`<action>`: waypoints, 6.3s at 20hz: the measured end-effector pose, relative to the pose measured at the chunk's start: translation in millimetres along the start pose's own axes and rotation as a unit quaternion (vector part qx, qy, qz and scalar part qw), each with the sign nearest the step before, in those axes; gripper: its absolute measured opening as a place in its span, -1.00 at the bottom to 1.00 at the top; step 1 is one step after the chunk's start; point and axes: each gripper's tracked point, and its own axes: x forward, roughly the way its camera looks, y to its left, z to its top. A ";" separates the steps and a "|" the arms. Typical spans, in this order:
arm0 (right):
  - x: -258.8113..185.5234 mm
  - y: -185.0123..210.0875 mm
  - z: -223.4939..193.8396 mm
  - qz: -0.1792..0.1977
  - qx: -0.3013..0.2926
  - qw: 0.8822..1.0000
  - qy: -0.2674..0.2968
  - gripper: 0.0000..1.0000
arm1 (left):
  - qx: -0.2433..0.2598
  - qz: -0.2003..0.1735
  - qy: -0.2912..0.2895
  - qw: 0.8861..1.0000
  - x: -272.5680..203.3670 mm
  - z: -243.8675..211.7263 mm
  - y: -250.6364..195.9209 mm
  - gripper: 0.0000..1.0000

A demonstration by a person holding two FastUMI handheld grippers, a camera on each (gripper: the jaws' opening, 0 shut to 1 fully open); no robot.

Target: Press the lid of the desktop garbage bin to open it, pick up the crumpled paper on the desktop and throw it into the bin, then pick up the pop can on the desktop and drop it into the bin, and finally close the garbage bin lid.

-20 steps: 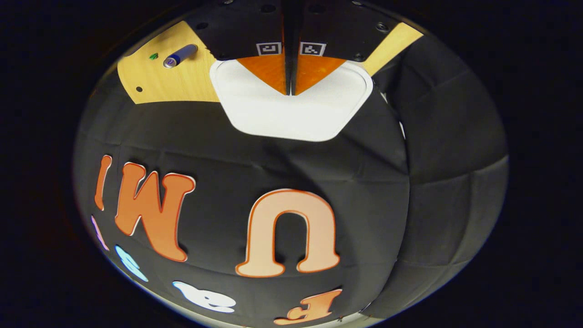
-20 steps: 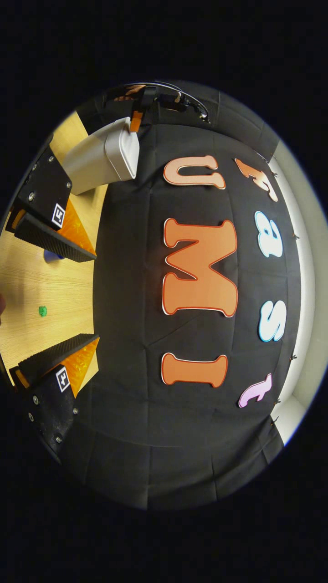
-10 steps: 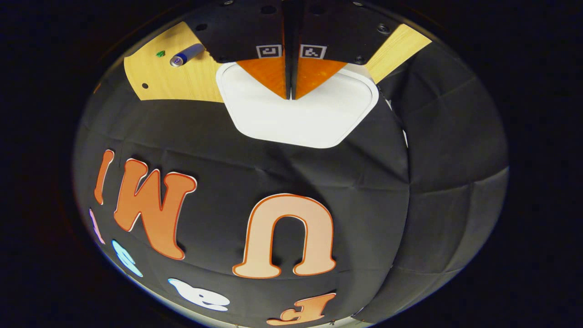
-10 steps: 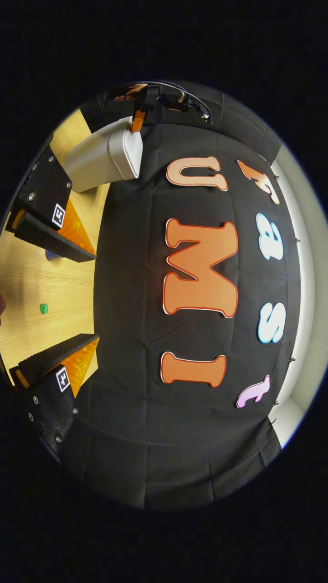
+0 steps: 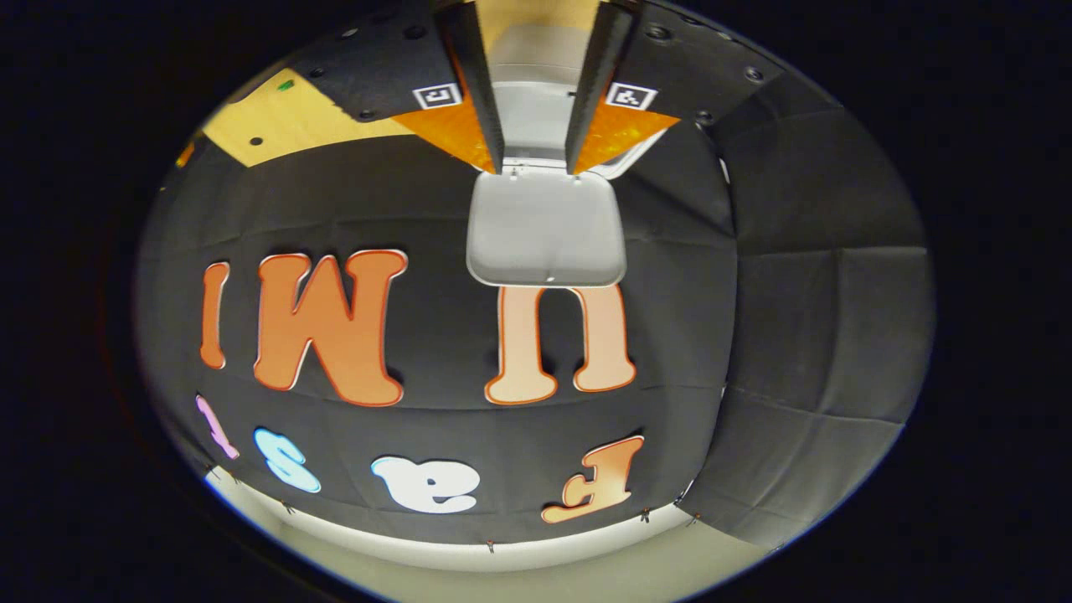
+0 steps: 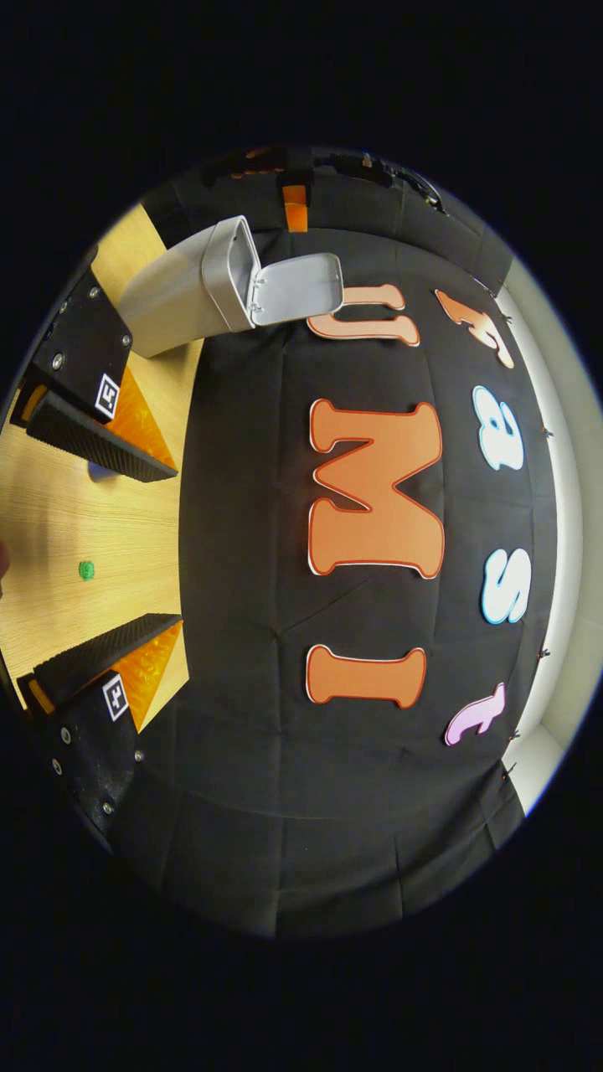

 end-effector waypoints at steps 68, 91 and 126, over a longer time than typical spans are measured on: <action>152.4 411.6 38.4 0.325 0.007 0.944 0.062 0.28 | 0.058 0.121 0.017 0.991 -164.5 -50.7 112.2 0.83; 61.0 -4.3 -20.4 0.011 0.019 0.999 0.048 0.80 | 0.033 -0.154 0.046 0.986 -76.6 -97.8 -158.4 0.89; 57.1 -52.6 -12.8 -0.041 0.049 0.997 0.040 0.87 | -0.060 -0.145 0.146 0.977 61.4 -119.6 -167.8 0.53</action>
